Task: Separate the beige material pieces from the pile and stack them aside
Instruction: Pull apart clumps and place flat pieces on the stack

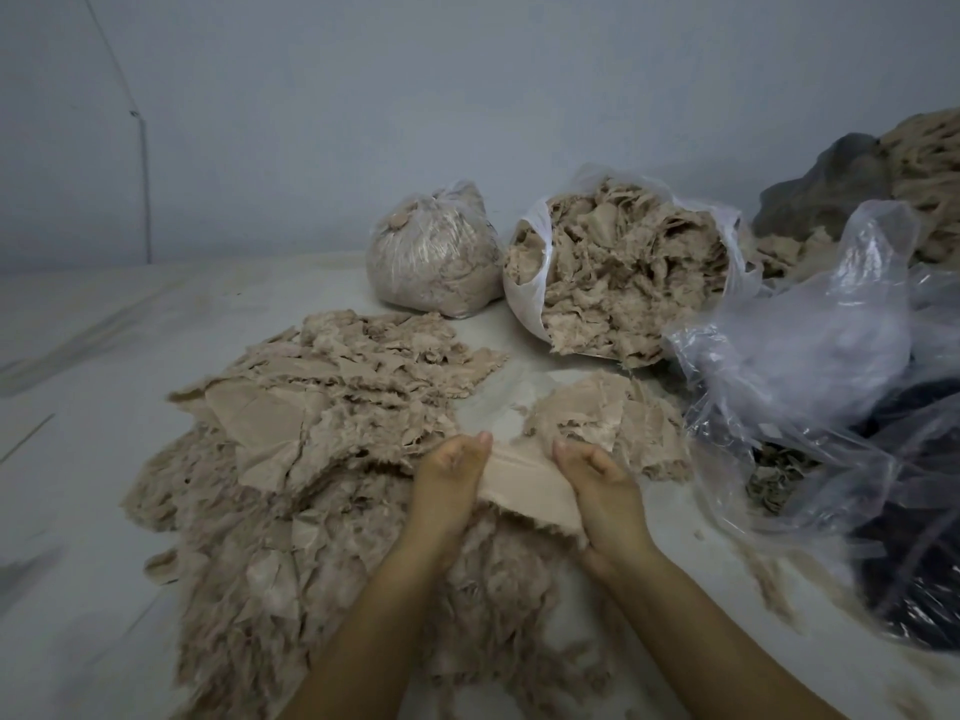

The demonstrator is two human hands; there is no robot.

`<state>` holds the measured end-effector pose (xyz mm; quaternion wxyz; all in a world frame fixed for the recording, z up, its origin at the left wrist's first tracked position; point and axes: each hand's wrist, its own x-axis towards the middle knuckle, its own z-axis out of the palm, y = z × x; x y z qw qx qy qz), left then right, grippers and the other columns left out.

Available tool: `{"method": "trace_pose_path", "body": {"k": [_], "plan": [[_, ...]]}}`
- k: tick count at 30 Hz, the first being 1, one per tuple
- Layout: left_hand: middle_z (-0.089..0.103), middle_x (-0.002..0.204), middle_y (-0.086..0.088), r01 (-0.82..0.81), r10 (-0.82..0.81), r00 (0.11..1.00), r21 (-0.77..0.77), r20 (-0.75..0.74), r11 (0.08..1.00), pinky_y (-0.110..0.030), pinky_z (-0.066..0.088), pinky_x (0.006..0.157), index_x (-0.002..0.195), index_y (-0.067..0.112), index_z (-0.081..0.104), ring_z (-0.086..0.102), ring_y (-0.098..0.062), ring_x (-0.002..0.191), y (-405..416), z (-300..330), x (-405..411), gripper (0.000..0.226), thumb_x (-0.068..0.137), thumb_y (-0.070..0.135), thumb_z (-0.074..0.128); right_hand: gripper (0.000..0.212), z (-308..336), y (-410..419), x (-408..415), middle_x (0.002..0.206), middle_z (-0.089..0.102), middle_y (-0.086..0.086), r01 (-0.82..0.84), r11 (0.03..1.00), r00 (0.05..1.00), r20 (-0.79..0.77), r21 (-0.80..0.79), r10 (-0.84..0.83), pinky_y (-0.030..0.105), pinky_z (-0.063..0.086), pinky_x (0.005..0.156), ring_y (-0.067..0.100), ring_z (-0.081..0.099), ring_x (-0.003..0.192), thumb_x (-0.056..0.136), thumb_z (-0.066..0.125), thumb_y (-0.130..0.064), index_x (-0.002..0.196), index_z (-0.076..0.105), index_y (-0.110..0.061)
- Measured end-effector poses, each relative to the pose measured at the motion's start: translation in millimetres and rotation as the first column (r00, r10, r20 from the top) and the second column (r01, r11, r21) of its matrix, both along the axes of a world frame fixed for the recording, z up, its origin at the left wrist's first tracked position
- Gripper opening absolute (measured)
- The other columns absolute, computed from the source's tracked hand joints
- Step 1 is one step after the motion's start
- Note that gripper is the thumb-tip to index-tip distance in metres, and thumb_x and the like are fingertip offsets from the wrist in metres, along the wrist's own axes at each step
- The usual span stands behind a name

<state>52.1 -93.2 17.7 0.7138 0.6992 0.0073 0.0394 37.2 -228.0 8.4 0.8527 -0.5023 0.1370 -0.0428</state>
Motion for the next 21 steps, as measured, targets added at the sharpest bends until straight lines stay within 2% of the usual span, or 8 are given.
{"method": "trace_pose_path", "body": {"k": [4,7,10,12,14,16,18,21], "plan": [[0.047,0.048,0.002,-0.034,0.032,0.999,0.066,0.036,0.997,-0.018,0.030,0.041,0.061,0.012,0.053,0.038,-0.007,0.041,8,1,6,0.036,0.095,0.025,0.054,0.009,17,-16,26,0.067,0.072,-0.005,0.111,0.958,0.987,0.139,-0.265,-0.076,0.018,0.050,0.052,0.006,0.065,0.060,0.083,0.072,-0.016,0.075,0.072,-0.016],[0.043,0.041,0.008,-0.068,0.062,0.995,0.085,0.073,0.994,-0.013,0.032,0.039,0.064,0.011,0.054,0.037,-0.003,0.036,17,9,14,0.036,0.097,0.025,0.051,0.006,35,-39,60,0.074,0.072,-0.007,0.198,0.904,0.976,0.159,-0.379,-0.147,0.023,0.052,0.065,0.012,0.067,0.074,0.085,0.071,-0.023,0.080,0.072,-0.019],[0.050,0.050,0.007,-0.066,0.018,0.991,0.364,0.135,0.929,-0.017,0.038,0.050,0.063,0.015,0.057,0.044,-0.003,0.045,42,9,15,0.033,0.094,0.024,0.056,0.035,40,-71,84,0.106,0.066,0.008,0.175,0.600,0.979,0.073,-0.781,-0.191,0.035,0.048,0.087,0.027,0.061,0.102,0.089,0.062,-0.040,0.110,0.065,-0.012],[0.057,0.072,0.008,0.151,-0.184,0.983,0.516,0.012,0.843,-0.015,0.042,0.060,0.083,0.022,0.067,0.050,-0.002,0.062,64,9,8,0.009,0.085,0.030,0.069,0.037,36,-71,74,0.113,0.059,0.010,0.220,0.378,0.962,0.136,-0.899,-0.237,0.034,0.045,0.089,0.029,0.055,0.108,0.089,0.061,-0.039,0.115,0.059,-0.012],[0.055,0.100,0.021,0.422,-0.380,0.898,0.670,-0.220,0.610,-0.008,0.042,0.077,0.112,0.029,0.062,0.051,0.006,0.088,83,6,5,0.043,0.073,0.041,0.077,0.015,22,-51,52,0.094,0.059,-0.002,0.257,0.404,0.966,0.241,-0.878,-0.091,0.015,0.040,0.077,0.023,0.057,0.095,0.091,0.060,-0.027,0.101,0.061,-0.015],[0.052,0.109,0.023,0.449,-0.416,0.871,0.765,-0.261,0.462,-0.015,0.044,0.088,0.111,0.033,0.061,0.050,0.006,0.098,91,1,3,0.038,0.076,0.036,0.077,0.004,3,-21,25,0.088,0.059,-0.012,0.053,0.494,0.965,0.173,-0.868,0.199,0.004,0.040,0.069,0.015,0.058,0.087,0.090,0.063,-0.025,0.094,0.061,-0.025],[0.062,0.091,0.013,0.324,-0.359,0.926,0.732,-0.116,0.600,-0.019,0.046,0.080,0.083,0.029,0.065,0.056,0.002,0.081,87,2,0,0.012,0.085,0.018,0.070,0.031,-16,4,1,0.104,0.057,-0.012,-0.172,0.448,0.882,0.065,-0.877,0.466,0.005,0.042,0.078,0.007,0.056,0.096,0.081,0.073,-0.036,0.108,0.059,-0.032],[0.056,0.070,0.007,0.234,-0.299,0.954,0.623,0.000,0.747,-0.013,0.038,0.060,0.073,0.022,0.059,0.048,0.005,0.060,79,6,-2,0.021,0.090,0.011,0.061,0.045,-26,24,-6,0.115,0.049,-0.011,-0.160,0.360,0.814,0.083,-0.919,0.575,0.006,0.035,0.090,0.000,0.047,0.106,0.076,0.077,-0.039,0.117,0.059,-0.034]]}}
